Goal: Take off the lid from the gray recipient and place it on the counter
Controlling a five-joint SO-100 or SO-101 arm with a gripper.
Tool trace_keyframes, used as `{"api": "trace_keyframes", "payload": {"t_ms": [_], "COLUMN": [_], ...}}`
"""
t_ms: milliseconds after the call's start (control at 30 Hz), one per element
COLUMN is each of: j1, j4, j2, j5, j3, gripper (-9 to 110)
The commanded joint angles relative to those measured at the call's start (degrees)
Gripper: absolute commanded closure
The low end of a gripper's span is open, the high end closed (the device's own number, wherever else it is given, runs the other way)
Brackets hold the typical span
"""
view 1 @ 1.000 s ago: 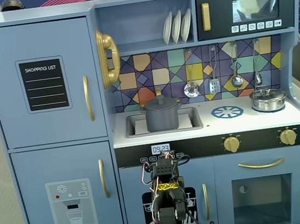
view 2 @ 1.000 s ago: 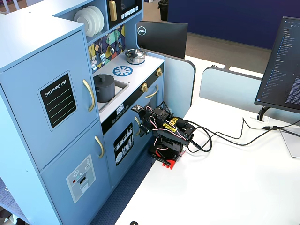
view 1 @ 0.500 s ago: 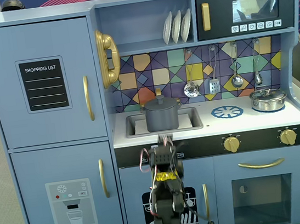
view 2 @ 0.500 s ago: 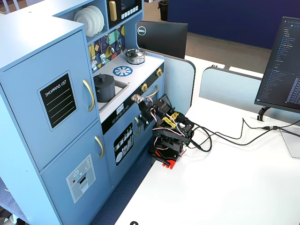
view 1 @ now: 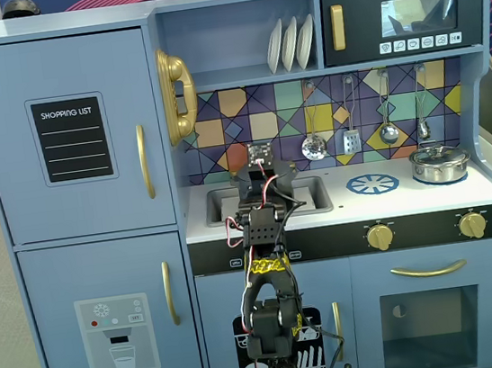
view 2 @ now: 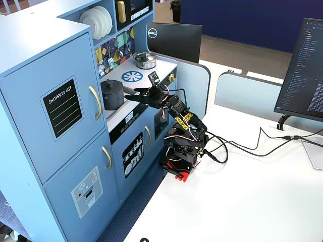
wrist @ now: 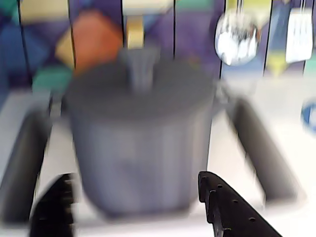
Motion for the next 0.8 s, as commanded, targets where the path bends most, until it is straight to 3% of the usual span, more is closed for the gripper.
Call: {"api": "trace_keyframes", "payload": {"t_ms": [0, 767], "j1": [0.00, -1.67], "j4": [-8.26, -29.18], "j2": [-2.72, -25.14], "j5": [-0.62, 0.70], "j3": [-3.25, -9.05], "gripper": [71, 76]}}
